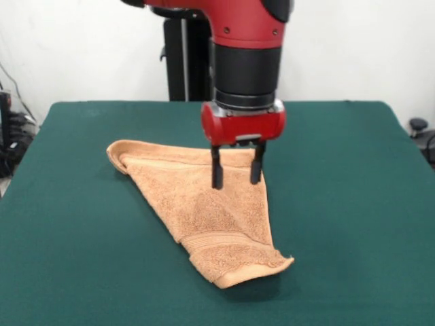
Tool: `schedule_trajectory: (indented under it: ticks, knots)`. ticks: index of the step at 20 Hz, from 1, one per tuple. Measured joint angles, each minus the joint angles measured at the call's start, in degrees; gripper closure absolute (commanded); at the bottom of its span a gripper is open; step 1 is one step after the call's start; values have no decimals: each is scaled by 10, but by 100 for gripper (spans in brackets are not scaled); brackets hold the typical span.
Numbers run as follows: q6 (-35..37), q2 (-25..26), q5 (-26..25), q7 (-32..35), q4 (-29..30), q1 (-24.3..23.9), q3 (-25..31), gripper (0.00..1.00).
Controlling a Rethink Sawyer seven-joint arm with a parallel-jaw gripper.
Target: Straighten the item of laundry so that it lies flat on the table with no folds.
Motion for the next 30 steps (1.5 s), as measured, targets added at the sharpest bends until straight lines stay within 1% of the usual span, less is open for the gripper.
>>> schedule_trajectory:
  ticks: [7, 12, 17, 25, 26, 30]
  knots:
    - [0, 19, 16, 0, -16, 15, 0, 0]
    - [2, 18, 22, 0, -17, 16, 0, 0]
    - [18, 14, 25, 0, -19, 16, 0, 0]
    - [99, -15, 36, 0, -30, 16, -2, 0]
    - [117, -16, 37, 0, -43, 19, -6, 0]
    - [126, -12, 37, 0, -69, 26, -15, 0]
